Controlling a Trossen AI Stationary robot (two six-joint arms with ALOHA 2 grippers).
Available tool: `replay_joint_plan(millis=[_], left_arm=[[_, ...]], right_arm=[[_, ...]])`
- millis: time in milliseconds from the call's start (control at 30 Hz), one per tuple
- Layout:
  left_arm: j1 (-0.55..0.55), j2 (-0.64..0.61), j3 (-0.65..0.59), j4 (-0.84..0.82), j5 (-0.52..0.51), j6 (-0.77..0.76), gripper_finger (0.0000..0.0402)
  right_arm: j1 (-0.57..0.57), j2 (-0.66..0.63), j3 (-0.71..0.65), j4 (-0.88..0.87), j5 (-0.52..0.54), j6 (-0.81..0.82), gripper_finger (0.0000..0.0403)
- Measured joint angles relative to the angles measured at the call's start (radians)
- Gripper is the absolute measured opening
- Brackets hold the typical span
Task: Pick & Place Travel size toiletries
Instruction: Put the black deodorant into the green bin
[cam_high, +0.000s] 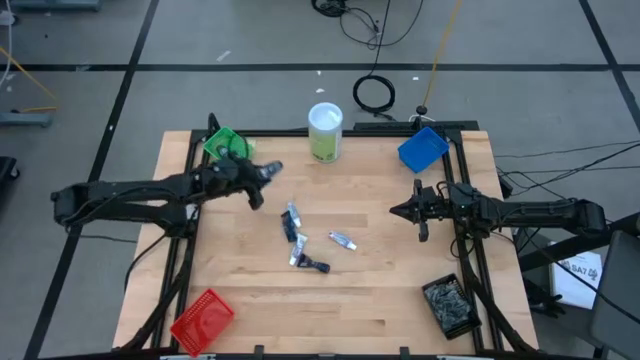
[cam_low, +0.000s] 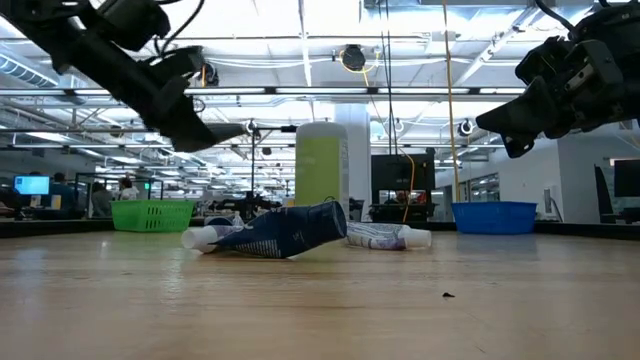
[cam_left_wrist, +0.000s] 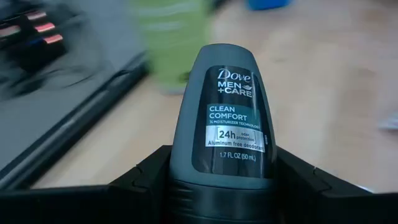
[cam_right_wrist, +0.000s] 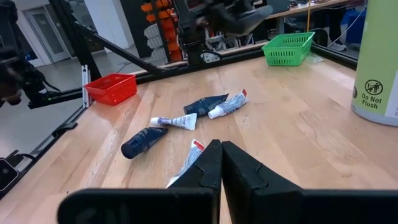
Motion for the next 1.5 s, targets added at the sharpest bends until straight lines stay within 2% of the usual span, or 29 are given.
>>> replay_joint_plan(millis=[133, 267, 333, 533, 700, 833, 1033, 1300, 1500], left_arm=[[0.048, -0.067, 0.0, -0.089, -0.139, -0.084, 0.0197], [0.125, -0.088, 0.0, -0.177, -0.319, -0.274, 0.0197], [0.176, -0.086, 0.0, -0.222, -0.36, -0.348, 0.0197], [0.345, -0.051, -0.001, -0.255, -0.355, -0.39, 0.0197], [0.452, -0.021, -0.001, -0.216, -0.213, -0.409, 0.0205], [0.506, 0.031, -0.001, -0.2, -0.187, -0.404, 0.021], [0.545, 0.1, -0.001, -0.096, -0.164, -0.391, 0.0204], [0.574, 0.158, -0.001, -0.061, -0.166, -0.383, 0.0272], [0.575, 0.163, 0.0, -0.042, -0.165, -0.382, 0.0303]], right_arm=[[0.0, 0.0, 0.0, 0.004, 0.0, 0.0, 0.0], [0.0, 0.0, 0.0, 0.005, 0.0, 0.0, 0.0], [0.0, 0.0, 0.0, 0.005, 0.0, 0.0, 0.0], [0.0, 0.0, 0.0, 0.005, 0.0, 0.0, 0.0], [0.0, 0.0, 0.0, 0.005, 0.0, -0.001, 0.0], [0.0, 0.0, 0.0, 0.005, 0.0, -0.003, 0.0], [0.0, 0.0, 0.0, 0.005, 0.0, -0.002, 0.0], [0.0, 0.0, 0.0, 0.005, 0.0, -0.002, 0.0], [0.0, 0.0, 0.0, 0.005, 0.0, -0.002, 0.0]])
